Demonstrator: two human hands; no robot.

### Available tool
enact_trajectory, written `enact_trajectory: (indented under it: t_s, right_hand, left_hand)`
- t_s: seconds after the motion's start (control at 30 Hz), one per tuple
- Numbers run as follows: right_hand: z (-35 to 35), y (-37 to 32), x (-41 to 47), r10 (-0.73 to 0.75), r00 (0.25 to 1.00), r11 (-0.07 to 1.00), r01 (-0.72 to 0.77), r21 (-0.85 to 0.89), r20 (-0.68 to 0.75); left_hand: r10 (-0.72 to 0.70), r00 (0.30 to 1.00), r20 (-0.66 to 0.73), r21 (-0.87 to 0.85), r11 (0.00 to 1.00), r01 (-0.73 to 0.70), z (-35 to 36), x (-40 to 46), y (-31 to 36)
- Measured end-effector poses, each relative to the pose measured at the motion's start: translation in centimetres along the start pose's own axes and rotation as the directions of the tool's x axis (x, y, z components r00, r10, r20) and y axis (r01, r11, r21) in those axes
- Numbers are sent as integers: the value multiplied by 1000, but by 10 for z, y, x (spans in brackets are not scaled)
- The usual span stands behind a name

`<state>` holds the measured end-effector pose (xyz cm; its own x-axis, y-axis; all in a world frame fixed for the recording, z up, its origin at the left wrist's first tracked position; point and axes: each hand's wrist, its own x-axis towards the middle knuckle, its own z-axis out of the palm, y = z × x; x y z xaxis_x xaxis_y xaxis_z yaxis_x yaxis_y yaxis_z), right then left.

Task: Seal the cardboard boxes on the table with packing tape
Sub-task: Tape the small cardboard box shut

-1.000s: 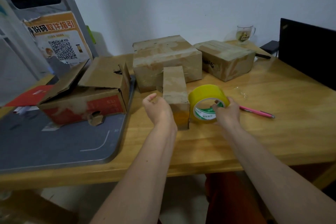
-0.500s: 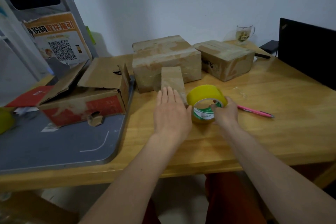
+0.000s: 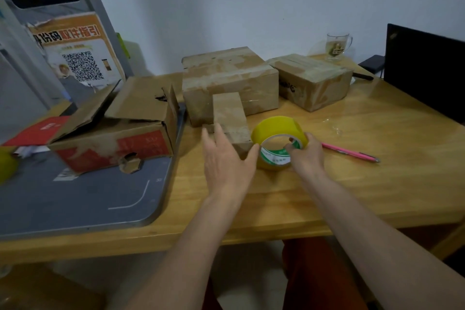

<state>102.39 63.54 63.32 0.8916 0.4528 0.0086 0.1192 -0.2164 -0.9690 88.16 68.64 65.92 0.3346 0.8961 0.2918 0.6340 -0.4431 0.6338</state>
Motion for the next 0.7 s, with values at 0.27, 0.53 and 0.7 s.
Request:
enact_trajectory:
  t_s: [0.27, 0.53, 0.7]
  right_hand:
    - [-10, -36, 2, -237, 971, 971, 237, 19, -10]
    - [5, -52, -5, -166, 983, 982, 157, 109, 80]
    - [16, -52, -11, -247, 942, 969, 242, 48, 230]
  left_hand:
    - [-271, 960, 76, -658, 710, 252, 5, 6, -10]
    - [-391, 887, 246, -701, 560, 442, 31, -9, -8]
    - [-58, 998, -20, -272, 961, 50, 4, 9, -29]
